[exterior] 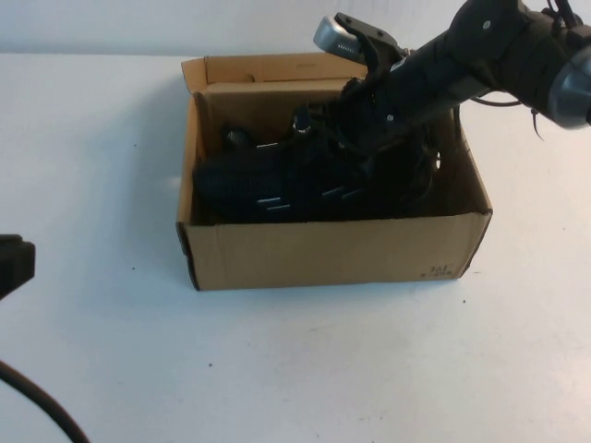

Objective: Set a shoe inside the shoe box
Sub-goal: Place the shoe in the shoe box

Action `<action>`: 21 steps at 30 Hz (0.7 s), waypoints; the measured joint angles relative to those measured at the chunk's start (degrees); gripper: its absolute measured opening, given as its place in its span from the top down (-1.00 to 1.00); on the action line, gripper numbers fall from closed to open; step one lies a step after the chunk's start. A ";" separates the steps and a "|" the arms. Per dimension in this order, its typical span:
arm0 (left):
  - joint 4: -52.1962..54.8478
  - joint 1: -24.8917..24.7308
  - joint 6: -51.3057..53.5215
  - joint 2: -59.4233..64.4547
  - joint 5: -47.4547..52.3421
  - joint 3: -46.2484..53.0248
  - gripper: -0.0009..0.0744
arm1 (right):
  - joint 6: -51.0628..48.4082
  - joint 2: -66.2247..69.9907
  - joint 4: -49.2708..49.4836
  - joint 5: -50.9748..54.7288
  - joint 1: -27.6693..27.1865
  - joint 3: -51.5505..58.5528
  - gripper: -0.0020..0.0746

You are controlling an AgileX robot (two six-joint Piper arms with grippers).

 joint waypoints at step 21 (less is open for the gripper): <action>0.10 0.00 -0.22 0.00 -1.24 0.00 0.98 | 7.98 2.00 -3.26 5.41 0.00 -0.09 0.33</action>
